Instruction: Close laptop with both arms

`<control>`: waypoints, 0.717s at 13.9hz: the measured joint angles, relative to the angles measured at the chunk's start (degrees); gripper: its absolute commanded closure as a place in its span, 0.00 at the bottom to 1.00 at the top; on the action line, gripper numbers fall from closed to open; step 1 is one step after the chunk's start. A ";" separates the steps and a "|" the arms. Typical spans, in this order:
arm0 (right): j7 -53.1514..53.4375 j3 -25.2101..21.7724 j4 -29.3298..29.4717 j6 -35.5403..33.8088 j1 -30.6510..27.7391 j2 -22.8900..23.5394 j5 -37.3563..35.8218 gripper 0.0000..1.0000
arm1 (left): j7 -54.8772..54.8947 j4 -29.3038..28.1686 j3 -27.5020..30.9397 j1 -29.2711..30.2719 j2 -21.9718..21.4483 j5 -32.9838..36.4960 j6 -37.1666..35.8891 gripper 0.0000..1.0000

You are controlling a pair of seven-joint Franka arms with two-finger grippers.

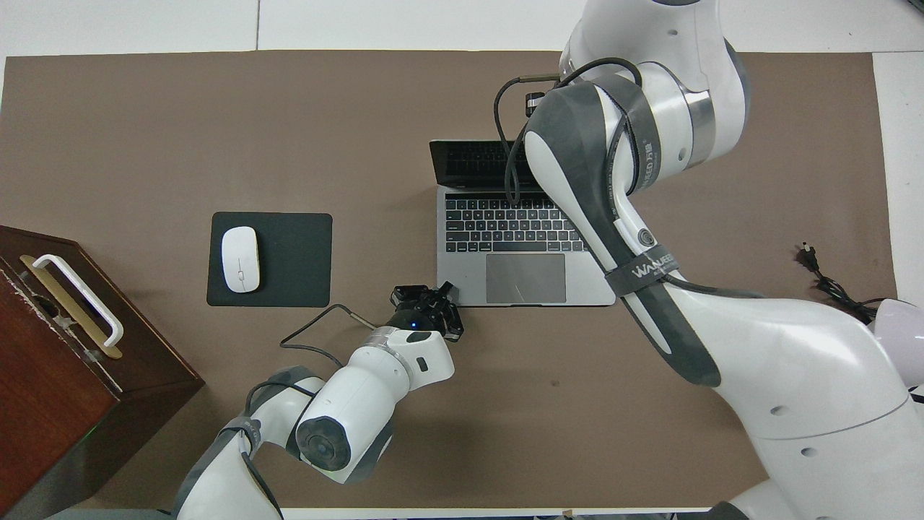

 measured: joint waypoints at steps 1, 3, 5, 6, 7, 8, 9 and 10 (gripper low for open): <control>0.00 0.01 0.00 -1.30 -0.30 -0.03 0.57 1.00 | 0.00 0.00 0.00 -0.30 0.13 0.00 0.00 1.00; 0.00 0.01 -0.05 -3.15 -1.14 -0.06 1.77 1.00 | 0.00 -0.02 0.01 -0.94 0.35 0.00 0.00 1.00; -0.01 0.02 -0.41 -3.92 -1.51 -0.19 2.86 1.00 | 0.02 -0.24 0.00 -1.04 0.53 0.00 0.05 1.00; -0.01 0.02 -1.09 -3.93 -1.53 -0.51 3.11 1.00 | 0.05 -0.27 0.00 -1.07 0.53 0.00 0.11 1.00; 0.11 0.02 -1.99 -3.92 -1.56 -0.94 3.74 1.00 | 0.07 -0.30 0.00 -1.09 0.52 0.00 0.14 1.00; 0.68 -0.02 -3.21 -3.86 -1.76 -1.50 5.34 1.00 | 0.09 -0.35 0.00 -1.10 0.52 0.00 0.22 1.00; 1.54 -0.08 -4.44 -3.66 -2.33 -2.04 7.27 1.00 | 0.11 -0.43 0.00 -1.13 0.52 0.00 0.32 1.00; 1.94 -0.08 -5.79 -3.35 -3.25 -2.62 8.81 1.00 | 0.13 -0.53 0.00 -1.16 0.51 0.00 0.47 1.00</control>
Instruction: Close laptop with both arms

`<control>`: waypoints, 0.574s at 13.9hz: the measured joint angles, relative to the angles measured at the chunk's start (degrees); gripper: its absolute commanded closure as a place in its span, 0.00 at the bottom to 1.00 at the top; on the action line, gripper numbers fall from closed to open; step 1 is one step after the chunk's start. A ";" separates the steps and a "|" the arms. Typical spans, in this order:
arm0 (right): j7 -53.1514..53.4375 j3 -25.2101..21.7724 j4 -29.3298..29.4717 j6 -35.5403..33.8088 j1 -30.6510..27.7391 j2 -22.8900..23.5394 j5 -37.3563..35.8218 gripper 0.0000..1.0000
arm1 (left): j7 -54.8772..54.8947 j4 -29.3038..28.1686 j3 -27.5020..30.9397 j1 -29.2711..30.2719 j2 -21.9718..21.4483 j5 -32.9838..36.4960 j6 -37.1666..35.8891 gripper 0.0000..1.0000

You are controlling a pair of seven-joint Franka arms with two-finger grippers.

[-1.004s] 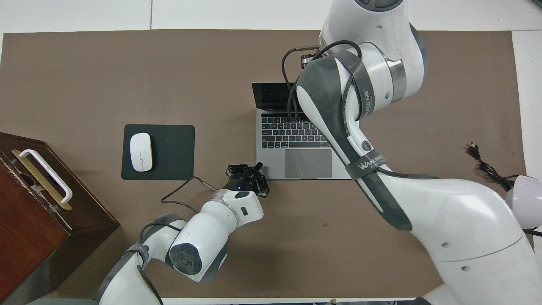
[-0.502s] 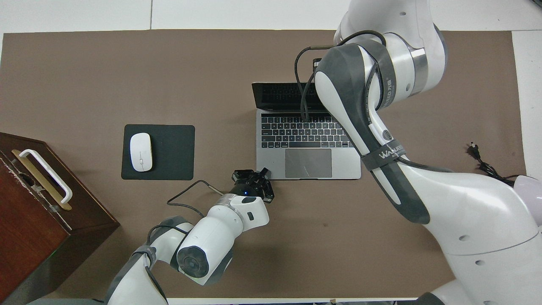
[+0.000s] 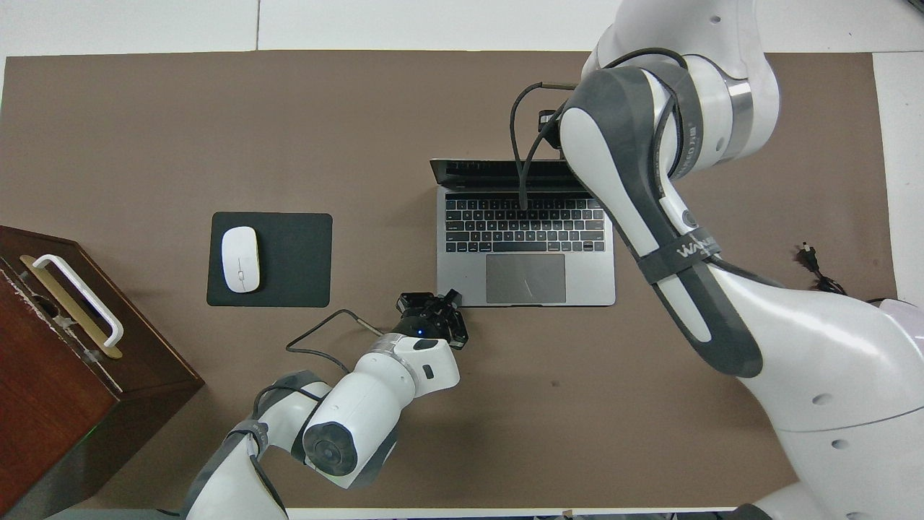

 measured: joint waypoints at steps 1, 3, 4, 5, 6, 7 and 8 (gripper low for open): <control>0.02 0.00 -1.37 0.20 -0.89 -0.59 0.99 1.00 | 0.01 -0.14 0.00 -0.03 -0.03 0.00 0.17 1.00; 0.84 0.01 -4.63 0.75 -2.28 -1.96 3.06 1.00 | 0.02 -0.53 0.00 -0.07 -0.17 0.00 0.51 1.00; 1.49 0.00 -6.50 1.35 -2.82 -2.74 4.39 1.00 | 0.02 -0.74 0.00 -0.10 -0.25 0.00 0.64 1.00; 1.70 0.01 -8.71 2.14 -3.18 -3.71 5.58 1.00 | 0.02 -0.91 0.01 -0.12 -0.33 0.00 0.76 1.00; 1.96 0.01 -10.99 2.80 -3.34 -4.73 6.26 1.00 | 0.03 -1.06 0.02 -0.15 -0.37 0.00 0.91 1.00; 2.68 0.04 -13.14 3.21 -3.31 -5.73 6.47 1.00 | 0.03 -1.20 0.05 -0.20 -0.41 0.00 1.05 1.00; 3.34 0.14 -15.52 3.90 -3.18 -6.82 6.53 1.00 | 0.04 -1.32 0.11 -0.28 -0.47 0.00 1.13 1.00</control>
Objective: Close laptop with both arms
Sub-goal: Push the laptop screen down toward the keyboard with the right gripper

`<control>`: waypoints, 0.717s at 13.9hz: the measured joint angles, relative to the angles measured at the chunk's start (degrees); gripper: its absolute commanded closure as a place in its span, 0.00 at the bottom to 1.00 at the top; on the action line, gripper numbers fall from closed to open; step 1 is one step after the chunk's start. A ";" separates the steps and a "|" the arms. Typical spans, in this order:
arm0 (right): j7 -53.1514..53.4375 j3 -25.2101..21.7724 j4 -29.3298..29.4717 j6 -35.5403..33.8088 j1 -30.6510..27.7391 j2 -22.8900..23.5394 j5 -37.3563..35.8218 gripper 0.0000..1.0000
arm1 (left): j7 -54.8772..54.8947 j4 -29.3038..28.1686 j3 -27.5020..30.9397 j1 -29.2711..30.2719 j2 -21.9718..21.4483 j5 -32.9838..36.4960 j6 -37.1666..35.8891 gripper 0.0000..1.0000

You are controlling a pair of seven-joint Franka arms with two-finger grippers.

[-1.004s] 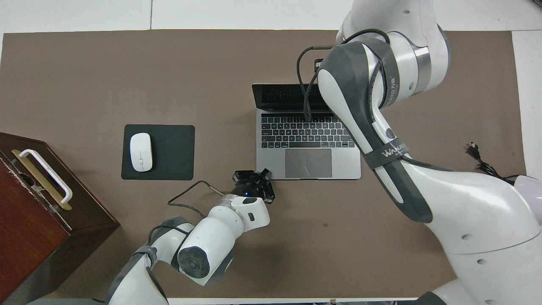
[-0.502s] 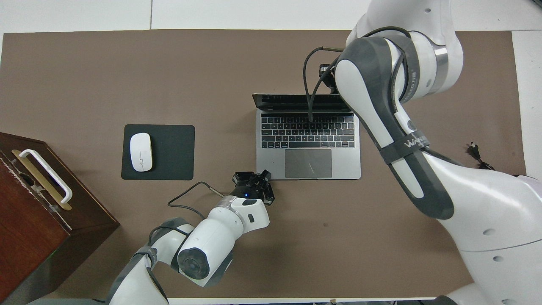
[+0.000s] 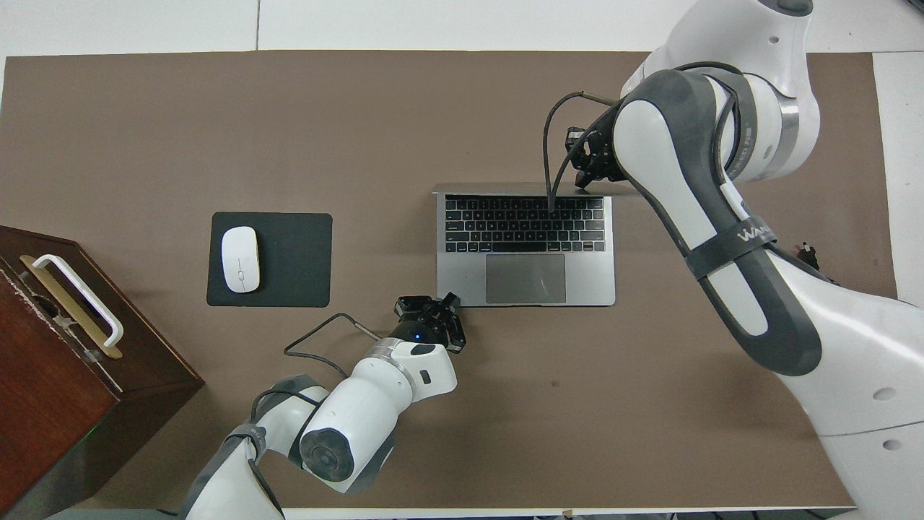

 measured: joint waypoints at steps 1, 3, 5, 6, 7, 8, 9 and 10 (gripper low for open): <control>0.43 0.06 -2.44 0.83 0.21 -1.10 0.02 1.00 | 0.02 -0.10 0.03 -0.05 -0.07 0.00 0.02 1.00; 0.59 0.14 -7.22 3.28 0.57 -2.87 0.04 1.00 | 0.35 -0.15 0.05 -0.07 -0.10 0.00 0.03 1.00; 0.59 0.21 -12.09 7.99 1.24 -4.11 0.07 1.00 | 0.67 -0.15 0.06 -0.08 -0.10 0.00 0.04 1.00; 0.60 0.23 -14.08 10.06 1.73 -4.38 0.19 1.00 | 0.74 -0.15 0.06 -0.08 -0.10 0.00 0.04 1.00; 0.60 0.25 -15.47 11.70 2.14 -4.48 0.55 1.00 | 0.81 -0.16 0.06 -0.08 -0.10 0.00 0.04 1.00; 0.60 0.26 -16.72 13.81 2.57 -4.53 0.81 1.00 | 0.88 -0.16 0.06 -0.08 -0.10 0.00 0.04 1.00; 0.60 0.27 -17.77 15.71 2.93 -4.53 0.93 1.00 | 1.01 -0.16 0.06 -0.08 -0.10 0.01 0.04 1.00; 0.60 0.27 -18.65 17.19 3.21 -4.52 1.04 1.00 | 1.14 -0.16 0.06 -0.08 -0.09 0.02 0.04 1.00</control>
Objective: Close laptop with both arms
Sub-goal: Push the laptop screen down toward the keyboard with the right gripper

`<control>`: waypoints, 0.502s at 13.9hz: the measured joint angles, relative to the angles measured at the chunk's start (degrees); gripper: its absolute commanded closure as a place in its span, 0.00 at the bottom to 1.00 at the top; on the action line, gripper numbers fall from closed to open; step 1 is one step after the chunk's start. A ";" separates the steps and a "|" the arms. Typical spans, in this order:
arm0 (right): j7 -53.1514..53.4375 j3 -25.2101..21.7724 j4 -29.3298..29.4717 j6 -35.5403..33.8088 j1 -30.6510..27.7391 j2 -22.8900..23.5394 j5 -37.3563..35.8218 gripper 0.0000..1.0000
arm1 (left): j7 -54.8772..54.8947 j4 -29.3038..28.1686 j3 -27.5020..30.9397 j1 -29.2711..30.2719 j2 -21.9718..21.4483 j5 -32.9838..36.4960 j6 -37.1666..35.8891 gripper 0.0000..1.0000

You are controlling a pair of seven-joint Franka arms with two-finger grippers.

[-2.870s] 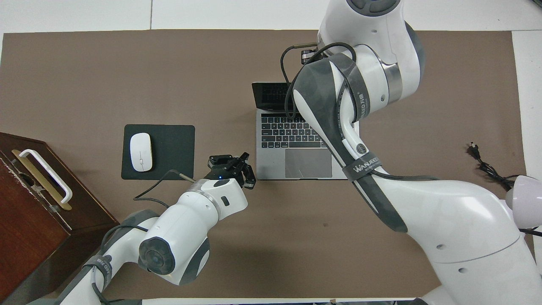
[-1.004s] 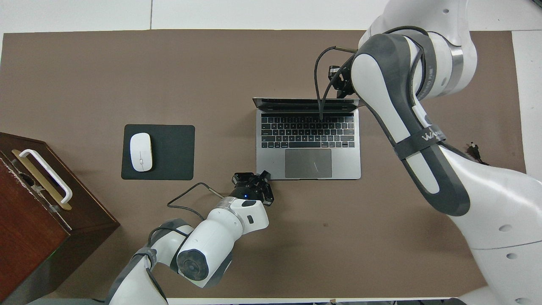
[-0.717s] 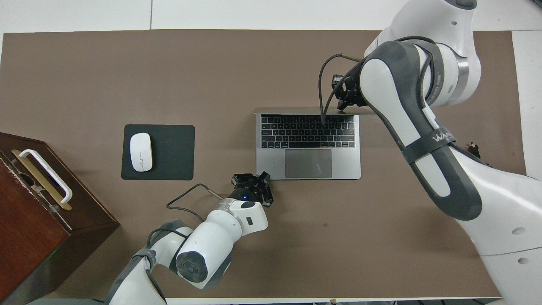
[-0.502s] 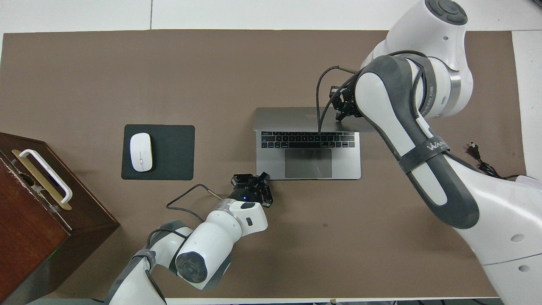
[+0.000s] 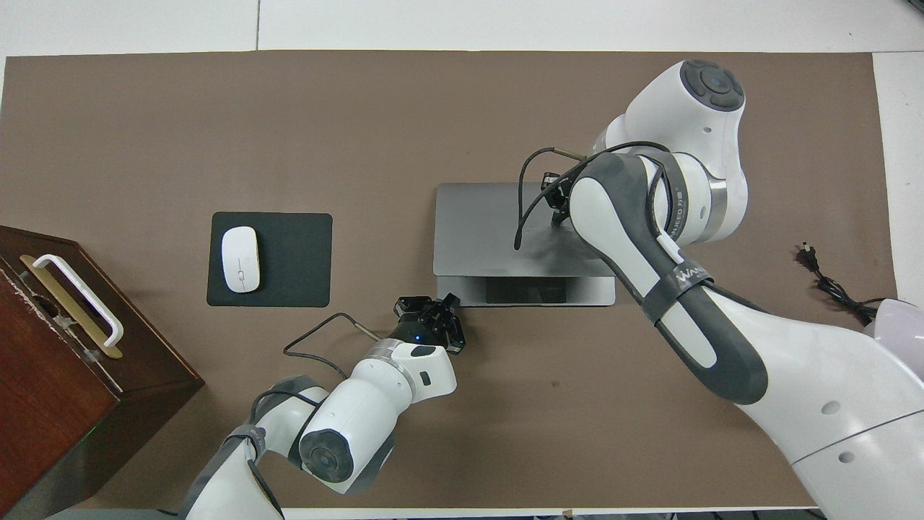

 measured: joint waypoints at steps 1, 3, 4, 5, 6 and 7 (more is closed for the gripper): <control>0.00 0.01 -0.65 1.07 0.25 0.03 0.11 1.00 | 0.14 0.00 0.00 -0.01 0.01 0.00 0.01 1.00; 0.00 0.02 -1.62 2.86 0.90 0.08 0.25 1.00 | 0.37 -0.01 0.00 -0.02 0.02 0.00 0.02 1.00; 0.00 0.02 -2.04 3.62 1.13 0.10 0.28 1.00 | 0.44 -0.01 0.00 -0.02 0.02 0.00 0.03 1.00; 0.00 0.02 -2.47 4.26 1.39 0.13 0.29 1.00 | 0.52 -0.01 0.01 -0.03 0.02 0.00 0.03 1.00; 0.00 0.03 -2.95 4.77 1.57 0.15 0.30 1.00 | 0.58 -0.01 0.01 -0.03 0.03 0.00 0.03 1.00; 0.00 0.03 -3.53 5.59 1.66 0.17 0.33 1.00 | 0.63 -0.01 0.01 -0.04 0.03 0.00 0.04 1.00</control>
